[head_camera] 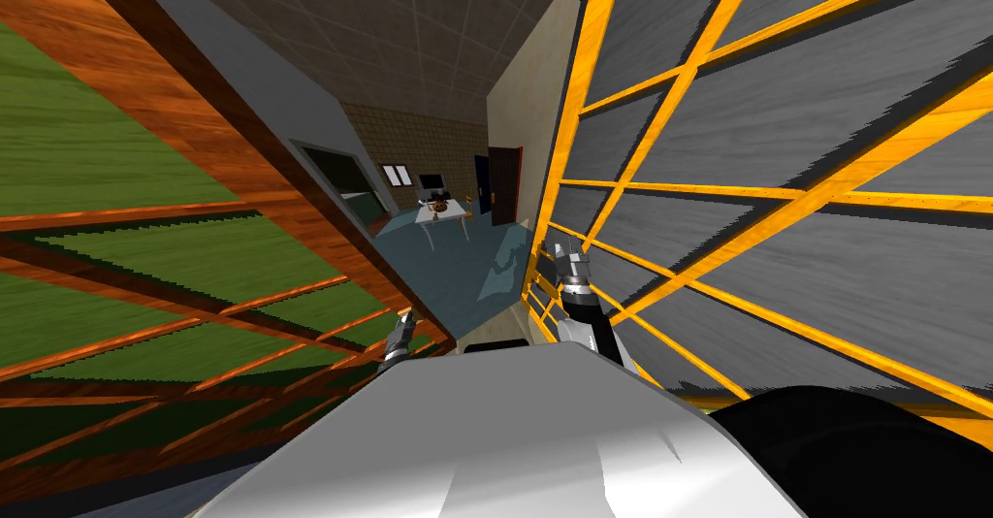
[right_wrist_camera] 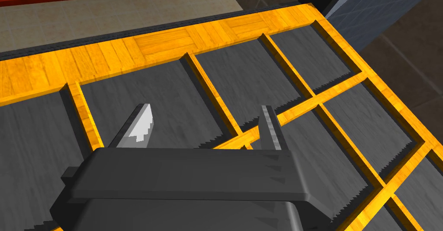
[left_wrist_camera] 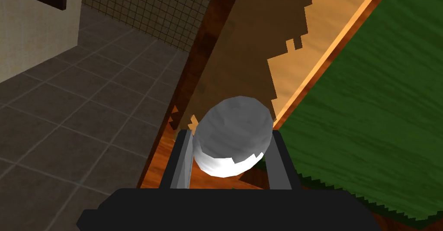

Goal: Pull the door open

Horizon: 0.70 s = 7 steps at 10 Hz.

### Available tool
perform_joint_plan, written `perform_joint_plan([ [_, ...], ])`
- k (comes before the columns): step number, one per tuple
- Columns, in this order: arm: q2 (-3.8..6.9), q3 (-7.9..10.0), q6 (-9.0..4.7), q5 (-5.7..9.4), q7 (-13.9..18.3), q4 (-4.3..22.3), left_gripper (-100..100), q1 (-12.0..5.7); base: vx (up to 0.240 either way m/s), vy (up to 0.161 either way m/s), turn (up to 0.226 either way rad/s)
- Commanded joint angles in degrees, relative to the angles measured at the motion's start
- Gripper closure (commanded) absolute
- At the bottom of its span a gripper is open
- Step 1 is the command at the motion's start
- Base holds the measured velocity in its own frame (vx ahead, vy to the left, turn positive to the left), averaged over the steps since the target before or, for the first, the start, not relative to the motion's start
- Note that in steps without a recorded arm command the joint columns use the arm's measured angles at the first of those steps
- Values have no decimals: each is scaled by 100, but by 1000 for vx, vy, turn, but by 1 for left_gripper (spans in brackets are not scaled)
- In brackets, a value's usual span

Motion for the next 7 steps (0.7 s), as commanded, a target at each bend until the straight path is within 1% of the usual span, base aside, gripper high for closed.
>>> perform_joint_plan([
  [1,30,-55,-8,125,286,23,100,2,-44,7,-76],
  [2,30,-55,-8,125,338,23,100,2,-33,7,-30],
  [4,81,-126,-18,294,696,53,100,-1,-37,5,-60],
  [5,81,-126,-18,294,758,53,100,-1,-35,8,-33],
  [6,109,-165,-24,389,972,70,100,-2,-36,3,-46],
  [7,137,-205,-30,484,1117,87,100,-3,-50,-5,-74],
])
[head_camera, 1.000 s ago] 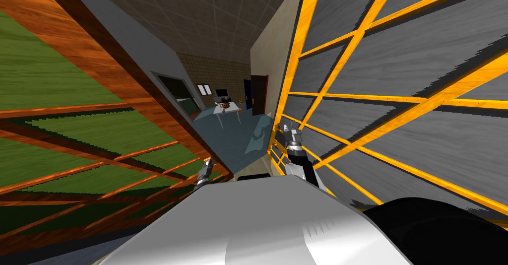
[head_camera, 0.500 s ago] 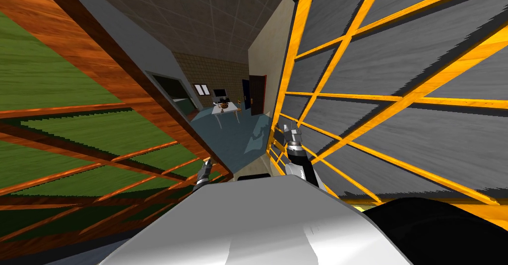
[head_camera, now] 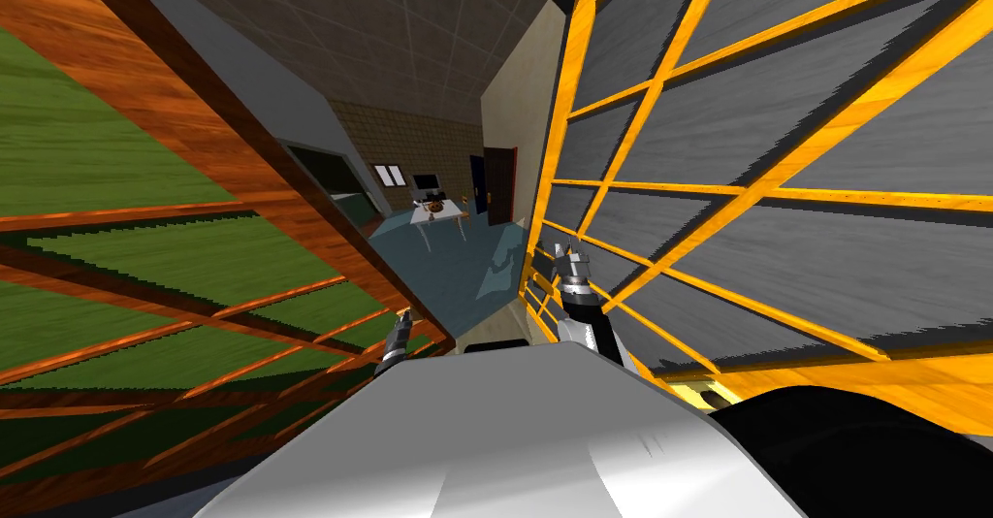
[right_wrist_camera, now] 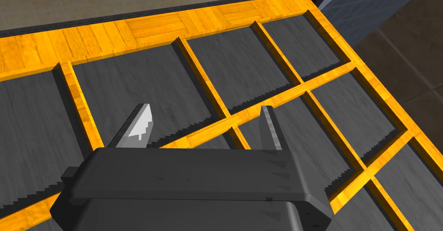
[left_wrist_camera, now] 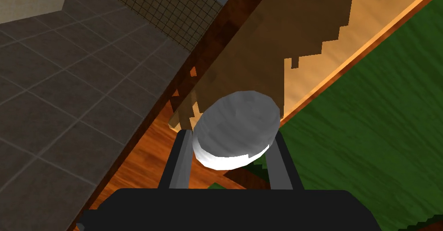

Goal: Pull the door open

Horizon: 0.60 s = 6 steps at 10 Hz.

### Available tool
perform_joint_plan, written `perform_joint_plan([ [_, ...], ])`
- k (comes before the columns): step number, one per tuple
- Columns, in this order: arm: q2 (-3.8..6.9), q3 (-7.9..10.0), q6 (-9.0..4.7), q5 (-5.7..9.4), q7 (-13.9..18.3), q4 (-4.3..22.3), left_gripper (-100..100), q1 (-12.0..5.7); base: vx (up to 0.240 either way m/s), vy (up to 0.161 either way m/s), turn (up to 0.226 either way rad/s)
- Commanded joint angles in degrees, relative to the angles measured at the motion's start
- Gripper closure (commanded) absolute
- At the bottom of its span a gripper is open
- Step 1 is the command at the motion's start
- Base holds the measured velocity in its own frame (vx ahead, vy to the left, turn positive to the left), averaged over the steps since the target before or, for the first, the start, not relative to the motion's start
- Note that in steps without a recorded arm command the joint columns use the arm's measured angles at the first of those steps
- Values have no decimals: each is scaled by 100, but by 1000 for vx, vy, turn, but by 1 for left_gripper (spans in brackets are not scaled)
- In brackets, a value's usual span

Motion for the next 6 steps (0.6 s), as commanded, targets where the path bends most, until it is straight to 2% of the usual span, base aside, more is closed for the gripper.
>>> perform_joint_plan([
  [1,3,-35,-5,57,219,23,100,-1,-37,1,-35],
  [2,30,-74,-11,152,416,40,100,-2,-35,4,-60],
  [3,30,-74,-11,152,445,40,100,-2,-29,2,-33],
  [5,87,-155,-23,345,815,75,100,-5,-40,1,-66],
  [6,87,-155,-23,345,900,75,100,-5,-39,7,-35],
])
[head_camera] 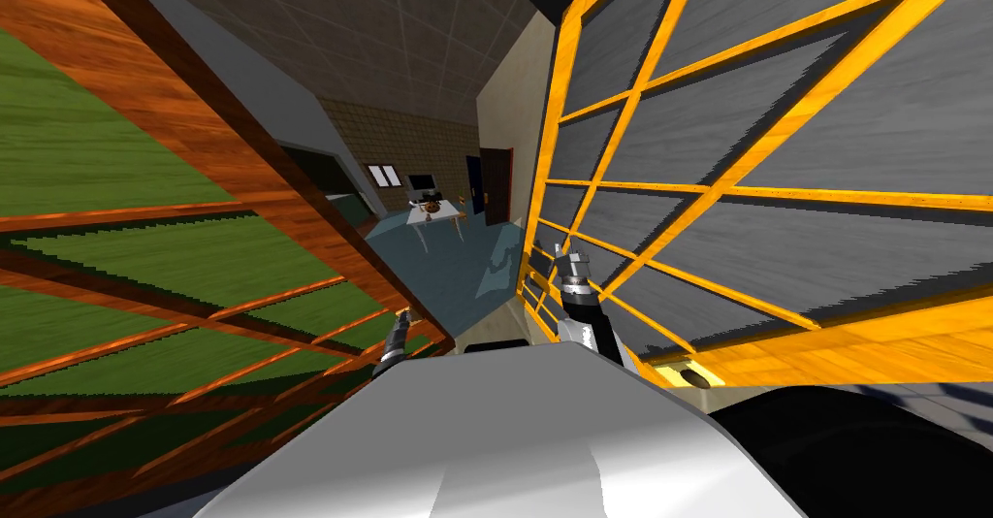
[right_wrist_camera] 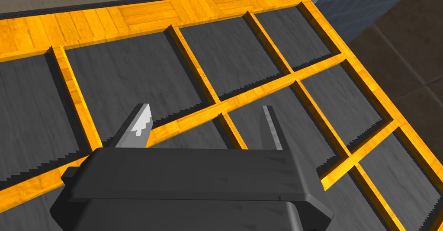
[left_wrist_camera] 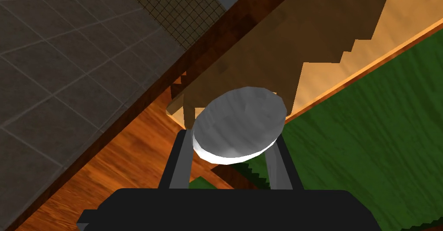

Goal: Pull the door open

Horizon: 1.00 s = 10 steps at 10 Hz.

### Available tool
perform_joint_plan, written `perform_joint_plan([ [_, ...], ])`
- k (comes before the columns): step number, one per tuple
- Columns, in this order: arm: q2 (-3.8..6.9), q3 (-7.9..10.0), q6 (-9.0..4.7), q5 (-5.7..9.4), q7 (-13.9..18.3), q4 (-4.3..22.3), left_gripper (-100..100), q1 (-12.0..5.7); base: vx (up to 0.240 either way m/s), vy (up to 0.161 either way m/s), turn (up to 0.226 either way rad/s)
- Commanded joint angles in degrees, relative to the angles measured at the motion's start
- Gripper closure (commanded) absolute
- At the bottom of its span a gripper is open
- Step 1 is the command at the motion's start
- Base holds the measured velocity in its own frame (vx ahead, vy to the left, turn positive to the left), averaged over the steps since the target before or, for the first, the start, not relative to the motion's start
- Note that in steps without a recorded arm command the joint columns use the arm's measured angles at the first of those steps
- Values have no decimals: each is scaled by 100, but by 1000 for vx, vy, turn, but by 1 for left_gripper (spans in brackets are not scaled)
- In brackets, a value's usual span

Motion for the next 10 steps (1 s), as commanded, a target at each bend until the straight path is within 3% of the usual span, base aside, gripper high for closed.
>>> perform_joint_plan([
  [1,14,-71,-8,117,286,25,100,-2,-47,2,-62],
  [2,14,-71,-8,117,322,25,100,-2,-36,4,-32],
  [4,74,-158,-21,327,689,63,100,-5,-44,2,-80],
  [7,104,-202,-27,432,1029,81,100,-6,-38,0,-38],
  [9,165,-293,-40,650,1395,120,100,-9,-53,1,-79],
  [10,165,-293,-40,650,1503,120,100,-9,-42,6,-47],
])
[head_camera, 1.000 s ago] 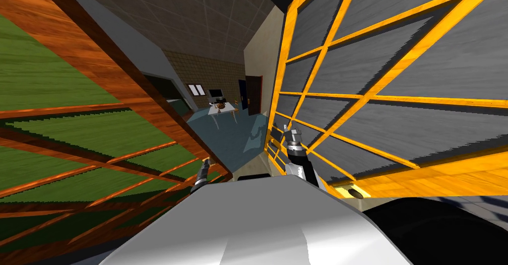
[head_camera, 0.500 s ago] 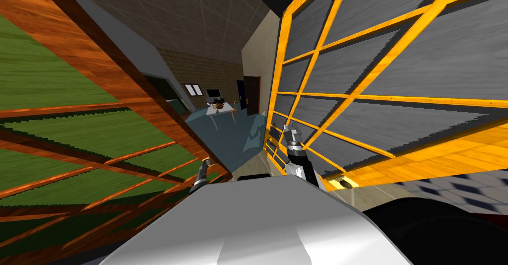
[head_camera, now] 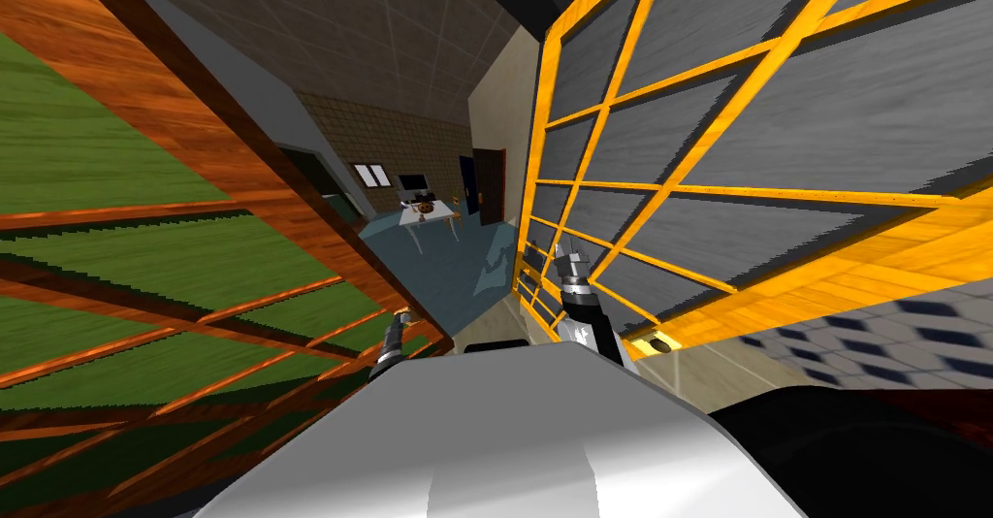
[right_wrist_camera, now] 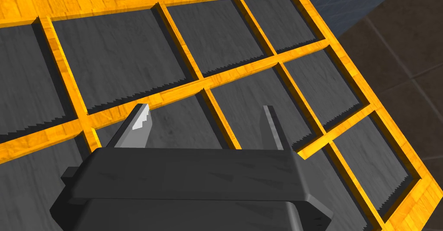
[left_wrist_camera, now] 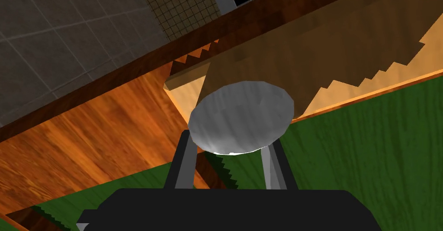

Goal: Pull the door open

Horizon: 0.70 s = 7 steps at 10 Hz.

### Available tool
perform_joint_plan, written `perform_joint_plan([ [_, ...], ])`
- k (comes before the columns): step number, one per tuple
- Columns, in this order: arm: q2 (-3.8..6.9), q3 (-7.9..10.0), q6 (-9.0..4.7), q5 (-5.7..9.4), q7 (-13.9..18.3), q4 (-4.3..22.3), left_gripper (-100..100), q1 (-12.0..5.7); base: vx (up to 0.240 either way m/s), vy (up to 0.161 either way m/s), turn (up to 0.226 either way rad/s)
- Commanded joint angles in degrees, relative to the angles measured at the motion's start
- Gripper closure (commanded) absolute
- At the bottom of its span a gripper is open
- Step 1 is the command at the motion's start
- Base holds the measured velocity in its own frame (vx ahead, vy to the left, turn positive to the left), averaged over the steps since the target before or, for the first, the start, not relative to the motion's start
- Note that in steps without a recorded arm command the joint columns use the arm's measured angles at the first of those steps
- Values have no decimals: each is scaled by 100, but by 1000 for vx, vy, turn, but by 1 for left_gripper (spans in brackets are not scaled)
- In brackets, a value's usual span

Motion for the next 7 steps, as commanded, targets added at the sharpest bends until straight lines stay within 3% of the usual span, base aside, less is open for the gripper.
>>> perform_joint_plan([
  [1,15,-88,-30,119,286,43,100,-26,-41,0,-66],
  [4,46,-134,-37,231,573,63,100,-28,-34,1,-42],
  [6,108,-227,-50,454,946,103,100,-31,-50,-4,-78],
  [7,108,-227,-50,454,1050,103,100,-31,-51,0,-46],
])
